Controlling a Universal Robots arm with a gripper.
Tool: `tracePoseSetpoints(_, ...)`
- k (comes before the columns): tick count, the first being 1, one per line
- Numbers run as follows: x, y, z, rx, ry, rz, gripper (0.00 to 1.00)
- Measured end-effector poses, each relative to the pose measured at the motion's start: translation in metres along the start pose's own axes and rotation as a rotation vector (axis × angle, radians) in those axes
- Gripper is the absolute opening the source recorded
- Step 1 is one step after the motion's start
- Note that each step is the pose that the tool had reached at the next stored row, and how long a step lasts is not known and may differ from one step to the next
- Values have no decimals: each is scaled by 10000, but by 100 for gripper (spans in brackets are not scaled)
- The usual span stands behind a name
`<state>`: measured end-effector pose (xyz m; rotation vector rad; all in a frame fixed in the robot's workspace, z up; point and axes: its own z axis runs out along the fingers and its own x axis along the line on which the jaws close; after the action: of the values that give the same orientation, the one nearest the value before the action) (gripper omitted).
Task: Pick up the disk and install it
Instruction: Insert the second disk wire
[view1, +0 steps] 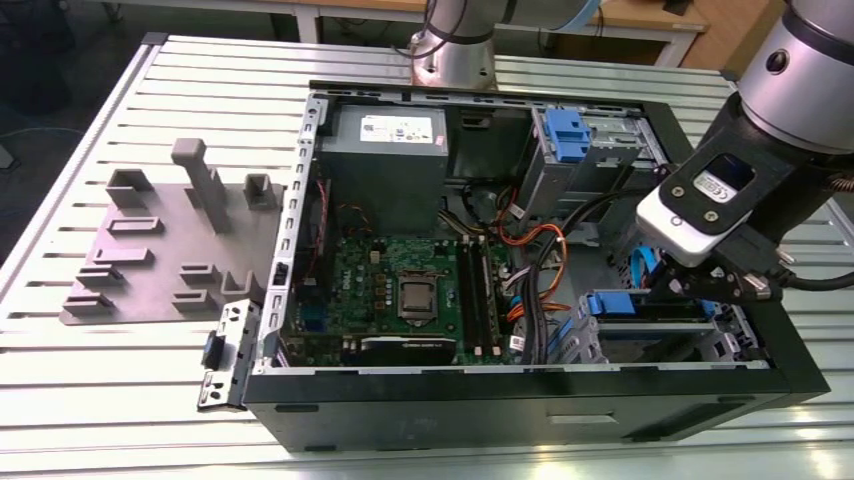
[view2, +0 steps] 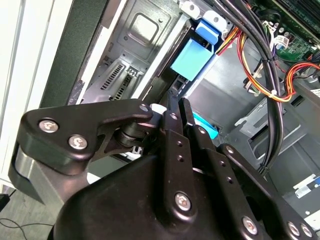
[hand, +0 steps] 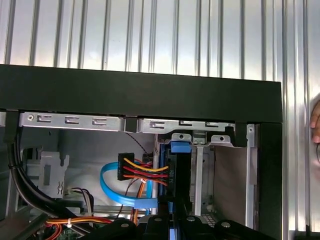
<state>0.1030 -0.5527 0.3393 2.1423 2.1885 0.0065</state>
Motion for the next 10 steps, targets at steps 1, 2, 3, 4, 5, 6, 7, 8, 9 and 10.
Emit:
tracePoseSetpoints(1,-1,0,1,0,2,0,16)
tracePoseSetpoints(2,-2,0,4,0,4,1,16)
tracePoseSetpoints(3,-4,0,5,0,3,1,16)
tracePoseSetpoints(4,-5,0,7,0,1,1,16)
tracePoseSetpoints(5,-7,0,11,0,-1,1,16)
tracePoseSetpoints(6,-7,0,13,0,-1,0,16)
tracePoseSetpoints(7,-8,-1,17,0,0,1,16)
tracePoseSetpoints(8,-10,-1,20,0,2,1,16)
tracePoseSetpoints(9,-11,-1,24,-1,6,1,16)
tracePoseSetpoints(10,-12,-1,28,-1,13,2,16)
